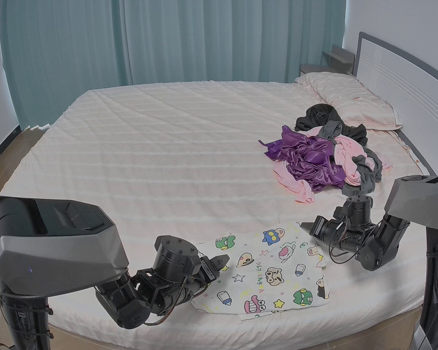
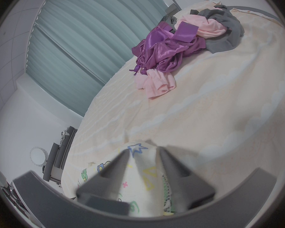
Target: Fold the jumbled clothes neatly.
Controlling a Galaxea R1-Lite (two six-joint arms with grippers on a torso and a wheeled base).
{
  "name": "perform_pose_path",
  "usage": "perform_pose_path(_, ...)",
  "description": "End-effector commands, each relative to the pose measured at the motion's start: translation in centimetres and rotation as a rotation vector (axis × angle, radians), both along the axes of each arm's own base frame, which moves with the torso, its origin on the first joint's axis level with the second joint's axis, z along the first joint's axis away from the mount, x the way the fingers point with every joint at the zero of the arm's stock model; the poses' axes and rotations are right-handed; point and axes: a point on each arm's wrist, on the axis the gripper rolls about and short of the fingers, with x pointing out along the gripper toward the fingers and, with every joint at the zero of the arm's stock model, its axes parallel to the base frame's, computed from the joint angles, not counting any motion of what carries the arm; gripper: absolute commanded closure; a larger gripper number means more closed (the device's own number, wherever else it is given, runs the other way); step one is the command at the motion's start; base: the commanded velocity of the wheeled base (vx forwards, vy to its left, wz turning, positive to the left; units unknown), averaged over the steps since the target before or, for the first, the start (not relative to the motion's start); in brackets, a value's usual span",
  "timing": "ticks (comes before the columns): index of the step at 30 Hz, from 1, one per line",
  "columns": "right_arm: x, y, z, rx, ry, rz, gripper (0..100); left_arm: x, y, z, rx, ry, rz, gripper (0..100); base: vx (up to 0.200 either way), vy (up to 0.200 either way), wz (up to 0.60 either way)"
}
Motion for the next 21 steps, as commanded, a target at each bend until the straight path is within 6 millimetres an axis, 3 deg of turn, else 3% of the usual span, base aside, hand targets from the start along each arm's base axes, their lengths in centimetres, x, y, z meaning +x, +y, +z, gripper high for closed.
perform_pose_path(1, -0.1, -0.4, 0.3, 0.002, -0.008, -0.011, 0, 0.2, 0.2, 0.2, -0.003, -0.007, 0.011, 0, 0.0, 0.0, 0.0)
perform_pose_path(5, -0.2, -1.5, 2.2, 0.001, -0.054, -0.054, 0, 0.9, 1.0, 1.4, -0.027, -0.038, 0.043, 0, 0.0, 0.0, 0.0)
perform_pose_path(12, -3.7, -3.9, 8.2, -0.026, -0.171, -0.166, 0, 2.9, 6.9, 8.8, -0.005, -0.276, 0.157, 0, 0.0, 0.0, 0.0)
perform_pose_path(15, -6.9, -5.2, 11.4, -0.037, -0.244, -0.192, 0, 1.5, 9.9, 12.3, 0.043, -0.37, 0.207, 0, 0.0, 0.0, 0.0)
perform_pose_path(16, -7.0, -5.3, 11.6, -0.038, -0.247, -0.193, 0, 1.4, 10.0, 12.4, 0.046, -0.373, 0.21, 0, 0.0, 0.0, 0.0)
perform_pose_path(17, -9.2, -6.1, 13.0, -0.063, -0.289, -0.21, 0, -0.3, 11.3, 14.2, 0.067, -0.416, 0.246, 0, 0.0, 0.0, 0.0)
perform_pose_path(18, -9.8, -6.3, 13.4, -0.071, -0.302, -0.215, 0, -0.7, 11.6, 14.7, 0.067, -0.43, 0.258, 0, 0.0, 0.0, 0.0)
perform_pose_path(20, -13.0, -7.4, 15.0, -0.122, -0.366, -0.242, 0, -3.0, 13.2, 16.9, 0.069, -0.498, 0.3, 0, 0.0, 0.0, 0.0)
perform_pose_path(21, -13.0, -7.4, 15.0, -0.122, -0.366, -0.242, 0, -3.0, 13.2, 16.9, 0.069, -0.498, 0.3, 0, 0.0, 0.0, 0.0)
